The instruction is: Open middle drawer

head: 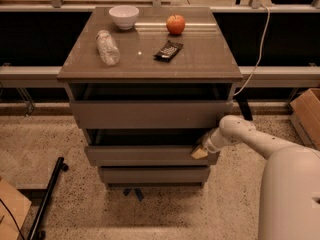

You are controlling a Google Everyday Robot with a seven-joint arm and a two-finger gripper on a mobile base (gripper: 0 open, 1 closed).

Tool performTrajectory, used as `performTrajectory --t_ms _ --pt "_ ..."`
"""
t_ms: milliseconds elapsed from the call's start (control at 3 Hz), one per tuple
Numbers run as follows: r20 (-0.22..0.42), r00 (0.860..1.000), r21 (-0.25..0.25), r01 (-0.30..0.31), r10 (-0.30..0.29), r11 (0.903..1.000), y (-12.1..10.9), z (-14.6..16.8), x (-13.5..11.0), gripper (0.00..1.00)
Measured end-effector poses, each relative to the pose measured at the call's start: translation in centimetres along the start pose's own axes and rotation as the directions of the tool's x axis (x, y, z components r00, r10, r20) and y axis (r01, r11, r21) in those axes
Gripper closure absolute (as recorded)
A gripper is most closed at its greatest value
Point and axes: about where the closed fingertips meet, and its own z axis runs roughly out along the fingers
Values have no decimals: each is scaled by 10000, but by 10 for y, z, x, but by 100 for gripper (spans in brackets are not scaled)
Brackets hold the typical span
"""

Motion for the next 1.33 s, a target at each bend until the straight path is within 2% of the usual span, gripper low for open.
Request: performTrajectory --t_ms 333,667,1000,1333 --pt "-1 10000 -1 0 0 10000 0 -1 -1 100" --pt "-124 9999 -146 2 -4 9999 17 -13 2 100" --pt "-124 9999 -146 2 -4 9999 17 -13 2 100" --pt "-218 9997 -213 -69 64 9997 30 -22 5 83"
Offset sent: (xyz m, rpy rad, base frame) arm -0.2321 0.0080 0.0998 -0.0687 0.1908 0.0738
